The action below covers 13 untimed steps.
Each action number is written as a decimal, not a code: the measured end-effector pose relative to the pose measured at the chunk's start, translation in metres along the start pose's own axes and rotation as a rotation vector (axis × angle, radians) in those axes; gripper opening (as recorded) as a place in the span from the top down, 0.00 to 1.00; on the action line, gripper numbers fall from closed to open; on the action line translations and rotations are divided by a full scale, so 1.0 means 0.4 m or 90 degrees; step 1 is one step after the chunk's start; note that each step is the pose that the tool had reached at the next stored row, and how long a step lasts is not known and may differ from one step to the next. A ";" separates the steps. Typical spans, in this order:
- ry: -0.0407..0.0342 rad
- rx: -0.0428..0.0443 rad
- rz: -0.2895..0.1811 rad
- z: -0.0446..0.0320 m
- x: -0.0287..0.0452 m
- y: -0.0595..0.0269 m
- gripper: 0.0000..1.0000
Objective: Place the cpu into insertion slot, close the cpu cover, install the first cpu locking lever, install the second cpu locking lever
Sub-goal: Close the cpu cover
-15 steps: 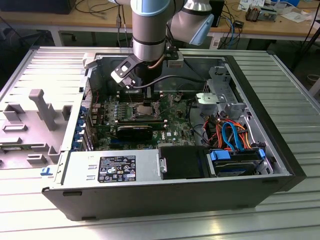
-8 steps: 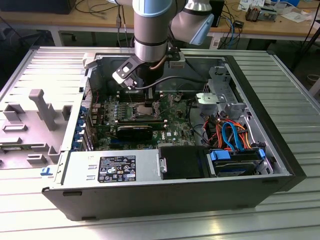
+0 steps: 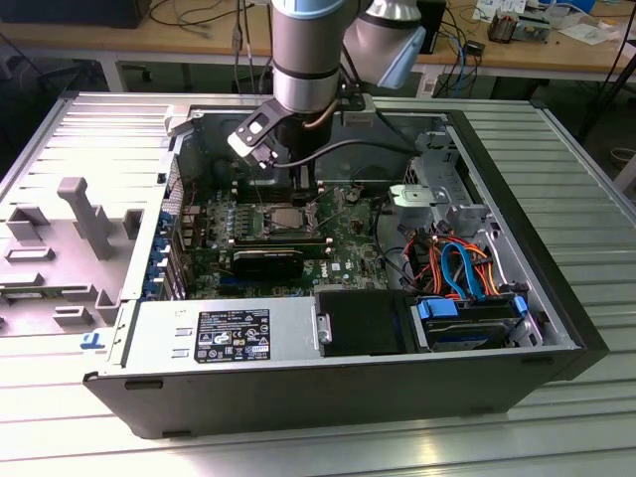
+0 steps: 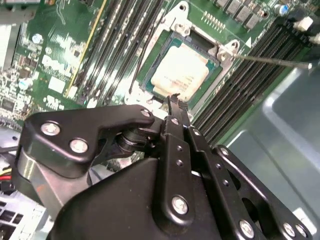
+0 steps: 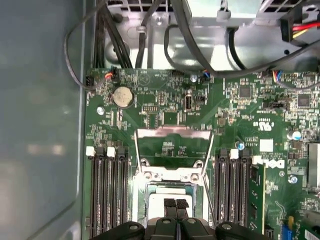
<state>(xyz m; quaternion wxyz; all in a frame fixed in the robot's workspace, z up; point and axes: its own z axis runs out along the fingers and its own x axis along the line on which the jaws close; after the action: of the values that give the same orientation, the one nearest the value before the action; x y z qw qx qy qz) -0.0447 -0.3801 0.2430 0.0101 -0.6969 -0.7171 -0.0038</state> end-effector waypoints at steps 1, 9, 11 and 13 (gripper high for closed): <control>0.0012 0.0015 0.000 -0.003 0.000 0.007 0.89; 0.0124 0.0147 0.000 -0.018 -0.001 0.060 0.89; 0.0187 0.0186 0.000 -0.022 -0.002 0.075 0.89; 0.0225 0.0222 0.000 -0.029 -0.002 0.088 0.89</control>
<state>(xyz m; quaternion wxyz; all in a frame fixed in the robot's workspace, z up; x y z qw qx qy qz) -0.0093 -0.3801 0.2541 0.0350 -0.6965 -0.7167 -0.0036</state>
